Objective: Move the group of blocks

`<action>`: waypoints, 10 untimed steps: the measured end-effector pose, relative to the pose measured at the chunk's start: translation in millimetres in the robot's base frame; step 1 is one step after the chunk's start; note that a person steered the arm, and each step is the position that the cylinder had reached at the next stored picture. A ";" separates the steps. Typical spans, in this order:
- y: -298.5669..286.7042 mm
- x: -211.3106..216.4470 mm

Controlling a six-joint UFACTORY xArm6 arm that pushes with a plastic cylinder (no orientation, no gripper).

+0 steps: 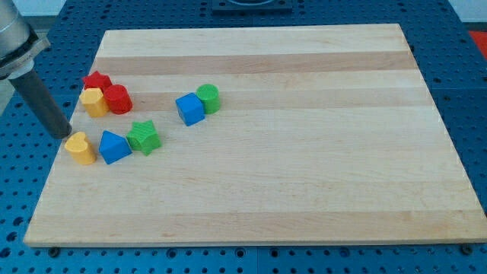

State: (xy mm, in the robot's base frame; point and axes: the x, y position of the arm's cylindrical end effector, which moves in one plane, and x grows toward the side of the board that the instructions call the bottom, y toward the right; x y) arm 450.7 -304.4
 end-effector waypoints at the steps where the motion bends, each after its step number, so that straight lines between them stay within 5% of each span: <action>1: 0.0 -11.2; 3: 7.3 -114.9; 5: 92.4 -109.1; 6: 49.6 -121.0; 8: -0.5 -75.0; 10: 50.1 -44.9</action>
State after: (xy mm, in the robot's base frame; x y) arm 405.9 -254.4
